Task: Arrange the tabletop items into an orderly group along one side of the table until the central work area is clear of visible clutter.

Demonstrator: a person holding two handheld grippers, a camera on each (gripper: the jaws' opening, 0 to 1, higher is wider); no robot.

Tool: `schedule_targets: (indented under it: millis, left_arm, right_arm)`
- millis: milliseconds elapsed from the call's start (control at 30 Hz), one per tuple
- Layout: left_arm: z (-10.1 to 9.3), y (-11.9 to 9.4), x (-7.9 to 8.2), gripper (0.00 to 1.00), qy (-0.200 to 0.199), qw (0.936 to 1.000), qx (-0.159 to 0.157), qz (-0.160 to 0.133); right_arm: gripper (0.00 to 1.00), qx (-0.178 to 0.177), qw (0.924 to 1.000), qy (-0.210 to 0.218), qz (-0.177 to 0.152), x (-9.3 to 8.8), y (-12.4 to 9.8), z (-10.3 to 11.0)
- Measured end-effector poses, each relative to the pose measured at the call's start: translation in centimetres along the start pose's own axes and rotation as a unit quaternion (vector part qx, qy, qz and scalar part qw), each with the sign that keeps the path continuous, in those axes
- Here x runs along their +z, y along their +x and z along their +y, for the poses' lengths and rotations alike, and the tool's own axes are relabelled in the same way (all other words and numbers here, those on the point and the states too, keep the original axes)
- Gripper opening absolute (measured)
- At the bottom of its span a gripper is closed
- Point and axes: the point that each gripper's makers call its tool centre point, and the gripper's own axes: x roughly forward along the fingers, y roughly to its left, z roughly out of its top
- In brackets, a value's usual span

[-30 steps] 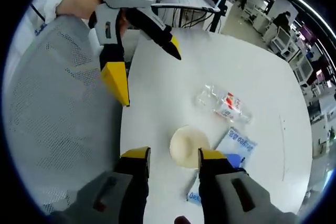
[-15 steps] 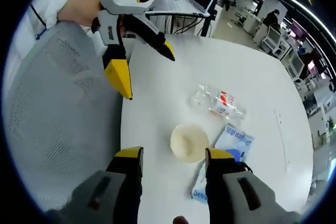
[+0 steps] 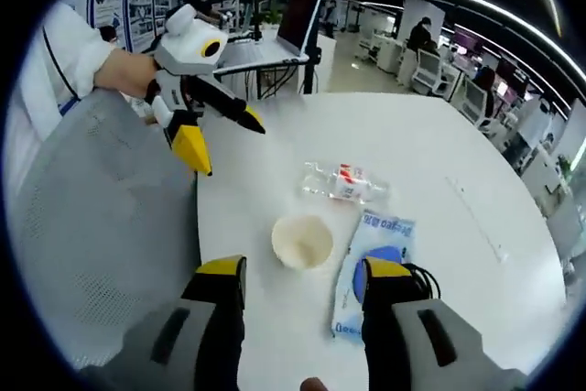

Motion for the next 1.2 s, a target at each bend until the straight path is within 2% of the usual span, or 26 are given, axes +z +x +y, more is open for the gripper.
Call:
schedule_targets:
  millis: [67,200,367,467,700,967,1067,1200]
  left_arm:
    - [-0.1,0.2,-0.4,0.89,-0.027,0.9995,-0.01,0.009]
    - [0.6,0.2,0.0,0.89,-0.018,0.9998,0.0,0.012]
    - [0.9,0.3,2.3,0.89,0.008,0.9999,0.011,0.008]
    - [1.3,0.6,3.4,0.9,0.009,0.9998,0.016,0.009]
    - [2.5,1.2,4.9,0.89,0.026,0.9988,0.034,0.022]
    - [3.5,3.0,4.9,0.89,0.04,0.9963,0.056,0.053]
    - [4.2,3.8,5.1,0.88,0.033,0.9958,0.064,0.057]
    - [4.5,5.0,5.5,0.88,0.022,0.9956,0.072,0.055]
  right_arm:
    - [0.48,-0.004,1.0,0.007,-0.004,0.0,-0.2,-0.1]
    - [0.48,-0.007,0.9999,0.014,-0.008,0.2,-0.2,-0.2]
    - [0.48,-0.002,0.9999,0.011,-0.011,0.8,0.2,-0.5]
    - [0.48,0.001,0.9998,0.013,-0.013,1.1,0.5,-0.8]
    - [0.47,0.012,0.9996,0.017,-0.021,1.3,1.5,-2.1]
    - [0.46,0.021,0.998,0.047,-0.036,1.2,2.9,-4.3]
    - [0.46,0.031,0.9958,0.072,-0.048,1.3,3.1,-5.0]
    - [0.46,0.04,0.995,0.079,-0.047,1.1,3.7,-5.6]
